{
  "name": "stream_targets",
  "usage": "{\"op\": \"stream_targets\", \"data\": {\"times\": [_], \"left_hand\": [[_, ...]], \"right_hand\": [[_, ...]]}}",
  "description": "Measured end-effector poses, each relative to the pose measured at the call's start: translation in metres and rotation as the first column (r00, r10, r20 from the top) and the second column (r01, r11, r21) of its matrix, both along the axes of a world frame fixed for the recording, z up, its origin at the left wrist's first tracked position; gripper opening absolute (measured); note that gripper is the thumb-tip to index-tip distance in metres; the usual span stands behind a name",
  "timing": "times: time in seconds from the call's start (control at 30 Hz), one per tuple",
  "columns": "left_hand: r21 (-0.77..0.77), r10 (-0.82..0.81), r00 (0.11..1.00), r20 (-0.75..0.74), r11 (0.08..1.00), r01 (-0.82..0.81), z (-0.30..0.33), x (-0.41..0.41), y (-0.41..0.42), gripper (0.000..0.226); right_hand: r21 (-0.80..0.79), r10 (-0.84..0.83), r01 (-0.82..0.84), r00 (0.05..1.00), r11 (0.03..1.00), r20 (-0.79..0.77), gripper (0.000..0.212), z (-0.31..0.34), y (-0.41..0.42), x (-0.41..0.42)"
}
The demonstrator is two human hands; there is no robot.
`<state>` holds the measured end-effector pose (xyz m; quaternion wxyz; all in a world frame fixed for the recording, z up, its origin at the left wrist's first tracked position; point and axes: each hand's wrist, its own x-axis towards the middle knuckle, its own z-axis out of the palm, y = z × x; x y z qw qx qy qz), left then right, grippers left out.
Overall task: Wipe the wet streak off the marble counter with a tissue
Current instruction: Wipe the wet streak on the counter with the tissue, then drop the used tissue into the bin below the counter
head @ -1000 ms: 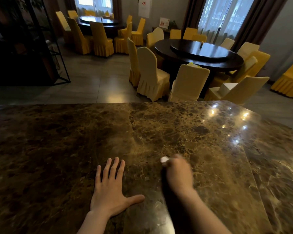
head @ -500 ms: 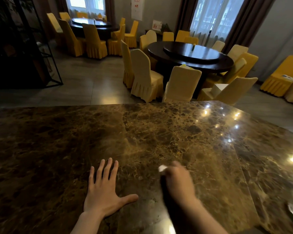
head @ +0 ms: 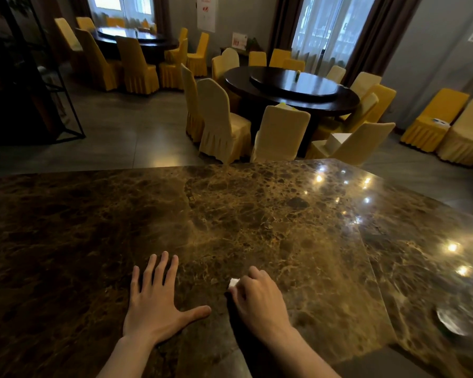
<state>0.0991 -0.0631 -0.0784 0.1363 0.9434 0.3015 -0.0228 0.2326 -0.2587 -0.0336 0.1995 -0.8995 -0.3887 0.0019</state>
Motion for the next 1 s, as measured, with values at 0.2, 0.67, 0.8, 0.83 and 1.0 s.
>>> {"op": "stream_targets", "data": {"times": [0.2, 0.67, 0.8, 0.83, 1.0], "left_hand": [[0.001, -0.004, 1.0, 0.011, 1.0, 0.004, 0.002, 0.0, 0.0, 0.151], [0.005, -0.015, 0.998, 0.06, 1.0, 0.014, 0.006, -0.003, -0.005, 0.149], [0.049, 0.02, 0.998, 0.066, 0.999, -0.023, 0.014, -0.008, -0.018, 0.139], [0.042, 0.029, 0.998, 0.059, 0.999, -0.032, 0.016, -0.012, -0.022, 0.137], [0.042, 0.032, 0.997, 0.07, 0.999, -0.035, 0.022, -0.033, -0.036, 0.136]], "right_hand": [[0.022, -0.077, 0.08, 0.992, 0.997, -0.095, 0.021, 0.003, -0.03, 0.017], [0.36, 0.062, 0.4, 0.593, 0.843, -0.803, 0.015, 0.059, -0.12, -0.043], [0.319, 0.13, 0.274, 0.538, 0.907, -0.833, 0.025, 0.053, -0.131, -0.088], [0.299, 0.128, 0.245, 0.536, 0.922, -0.834, 0.026, 0.045, -0.133, -0.099], [0.108, 0.055, 0.045, 0.637, 0.993, -0.769, 0.019, -0.016, -0.139, -0.135]]}}
